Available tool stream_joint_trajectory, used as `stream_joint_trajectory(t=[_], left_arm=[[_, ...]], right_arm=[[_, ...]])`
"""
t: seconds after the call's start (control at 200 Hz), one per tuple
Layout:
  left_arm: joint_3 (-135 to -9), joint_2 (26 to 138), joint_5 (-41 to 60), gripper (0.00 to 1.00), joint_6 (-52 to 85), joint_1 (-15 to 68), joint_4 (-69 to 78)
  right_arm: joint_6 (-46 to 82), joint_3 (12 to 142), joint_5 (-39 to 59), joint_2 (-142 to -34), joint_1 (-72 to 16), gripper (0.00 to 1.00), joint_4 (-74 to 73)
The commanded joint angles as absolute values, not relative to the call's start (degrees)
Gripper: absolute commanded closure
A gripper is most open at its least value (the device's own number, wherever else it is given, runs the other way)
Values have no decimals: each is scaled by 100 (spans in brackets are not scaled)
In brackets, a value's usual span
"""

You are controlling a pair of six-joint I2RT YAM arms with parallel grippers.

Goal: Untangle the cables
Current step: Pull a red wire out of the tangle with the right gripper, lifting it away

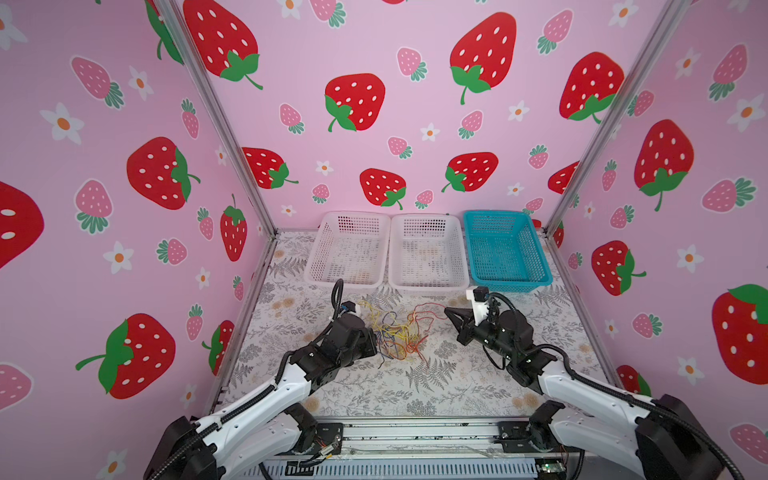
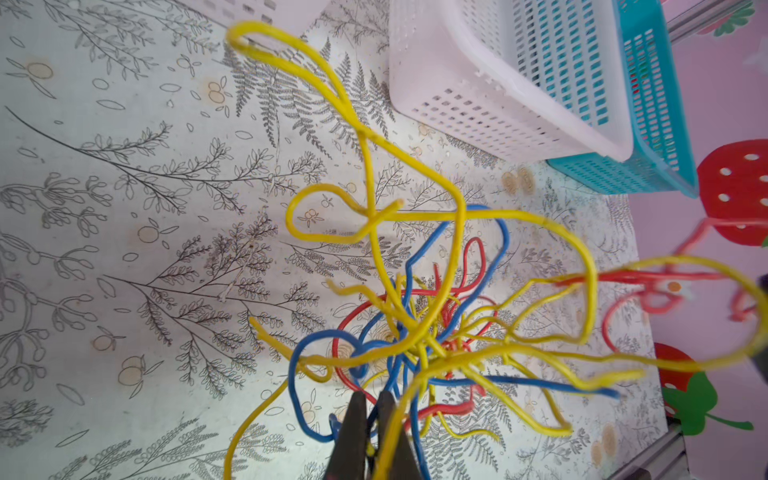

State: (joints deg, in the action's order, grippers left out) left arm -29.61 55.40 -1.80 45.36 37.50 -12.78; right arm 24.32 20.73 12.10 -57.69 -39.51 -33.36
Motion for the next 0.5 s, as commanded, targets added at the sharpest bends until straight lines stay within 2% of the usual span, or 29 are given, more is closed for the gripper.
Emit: stream_joint_trajectory(t=[0.0,0.32,0.495], left_arm=[[-3063,5898,-400,100,4277,3700,-2029],[-3261,6297,-505,100,4025,3701,-2089],[-3239,6424,-412,100,4015,3705,-1927]], right_arm=[[2516,2335,811,-5306,-3779,100,-3004],[2460,2939,110,-4044,-3725,100,-1459],[2577,3361,45,-3763,-3713,100,-872]])
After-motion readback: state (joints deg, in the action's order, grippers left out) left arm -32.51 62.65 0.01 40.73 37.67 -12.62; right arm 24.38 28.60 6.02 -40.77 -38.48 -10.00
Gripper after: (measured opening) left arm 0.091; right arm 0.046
